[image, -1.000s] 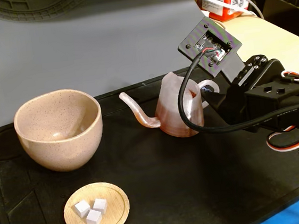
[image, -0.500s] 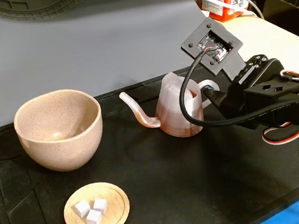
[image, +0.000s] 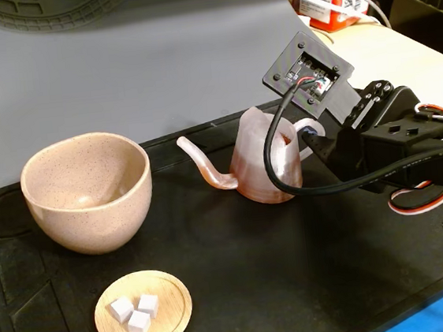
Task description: Pick up a kettle and pour liquid into a cup.
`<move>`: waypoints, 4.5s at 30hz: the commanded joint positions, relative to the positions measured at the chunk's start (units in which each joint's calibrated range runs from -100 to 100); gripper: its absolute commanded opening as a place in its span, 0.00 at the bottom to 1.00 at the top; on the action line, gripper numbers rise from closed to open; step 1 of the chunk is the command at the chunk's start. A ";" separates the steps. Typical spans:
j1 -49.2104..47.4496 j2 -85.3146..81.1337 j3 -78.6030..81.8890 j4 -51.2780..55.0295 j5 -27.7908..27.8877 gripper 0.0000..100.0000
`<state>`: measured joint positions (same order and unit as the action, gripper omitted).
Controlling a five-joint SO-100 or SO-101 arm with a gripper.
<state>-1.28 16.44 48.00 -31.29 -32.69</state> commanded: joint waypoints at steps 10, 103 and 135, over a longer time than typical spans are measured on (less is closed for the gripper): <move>0.49 -0.74 -2.27 -0.83 -0.03 0.01; -6.44 -17.97 -22.32 19.32 23.74 0.01; -3.01 -18.83 -15.88 19.32 5.63 0.01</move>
<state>-5.44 -0.68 31.26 -11.68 -26.82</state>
